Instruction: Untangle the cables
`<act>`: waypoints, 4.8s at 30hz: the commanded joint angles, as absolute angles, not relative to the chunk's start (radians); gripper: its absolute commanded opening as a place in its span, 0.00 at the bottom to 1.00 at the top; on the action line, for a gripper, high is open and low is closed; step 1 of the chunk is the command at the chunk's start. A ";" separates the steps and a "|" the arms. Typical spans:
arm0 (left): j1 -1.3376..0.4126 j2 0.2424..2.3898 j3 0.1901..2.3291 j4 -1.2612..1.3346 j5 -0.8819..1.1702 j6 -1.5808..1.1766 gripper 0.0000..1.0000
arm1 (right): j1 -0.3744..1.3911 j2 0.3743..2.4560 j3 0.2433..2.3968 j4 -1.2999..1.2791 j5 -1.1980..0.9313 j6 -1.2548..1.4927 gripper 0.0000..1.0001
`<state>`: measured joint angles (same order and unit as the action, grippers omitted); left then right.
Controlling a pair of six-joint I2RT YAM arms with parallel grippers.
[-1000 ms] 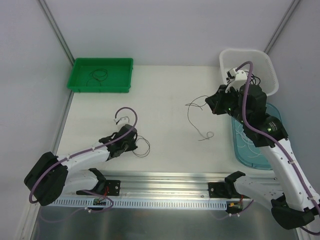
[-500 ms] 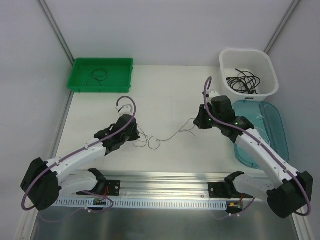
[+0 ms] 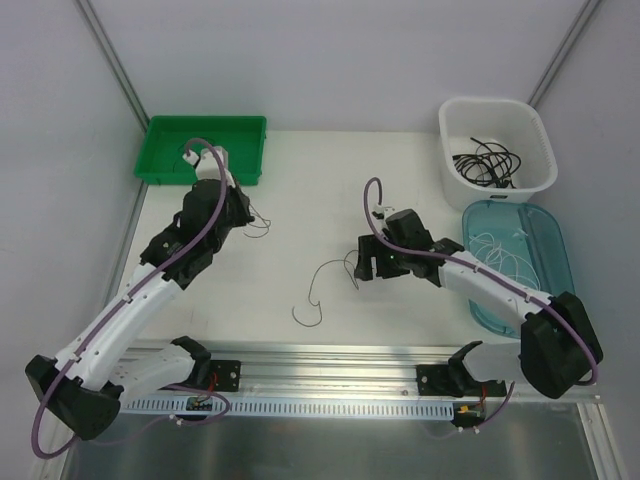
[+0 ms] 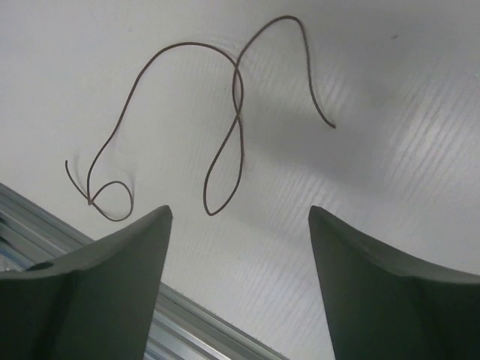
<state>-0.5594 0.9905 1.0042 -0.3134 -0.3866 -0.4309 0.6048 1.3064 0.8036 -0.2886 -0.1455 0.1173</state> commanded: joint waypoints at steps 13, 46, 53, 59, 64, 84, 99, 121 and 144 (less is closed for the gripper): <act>-0.212 1.434 1.551 -0.295 -0.347 -0.250 0.01 | 0.692 1.069 0.732 -0.276 -0.129 0.057 1.00; 0.029 2.021 1.872 -0.029 0.106 -0.218 0.99 | 0.696 0.890 0.620 -0.298 -0.121 0.026 1.00; -0.161 1.708 1.458 -0.035 0.057 -0.155 0.99 | 0.695 0.764 0.595 -0.374 -0.057 0.015 0.99; -0.386 1.497 1.165 -0.101 0.080 -0.215 0.99 | 0.693 0.634 0.601 -0.448 -0.006 0.058 0.97; -0.534 1.418 1.036 -0.212 0.081 -0.361 0.99 | 0.696 0.555 0.586 -0.468 -0.008 0.077 0.97; -0.971 1.569 0.890 -0.238 -0.253 -0.844 0.91 | 0.696 0.469 0.531 -0.449 0.037 0.106 0.97; -1.037 1.660 0.908 -0.253 -0.273 -0.879 0.19 | 0.695 0.486 0.529 -0.449 0.038 0.101 0.97; -0.914 1.407 1.017 -0.256 -0.393 -0.647 0.00 | 0.695 0.477 0.503 -0.439 0.067 0.101 0.97; -0.289 1.310 1.514 -0.252 -0.285 -0.361 0.00 | 0.696 0.636 0.400 -0.285 0.020 0.091 0.97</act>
<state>-0.3473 1.2686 1.4158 -0.2726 -0.2687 -0.4046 0.6918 0.6098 0.3958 -0.3576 0.0395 0.0891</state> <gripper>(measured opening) 0.008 0.971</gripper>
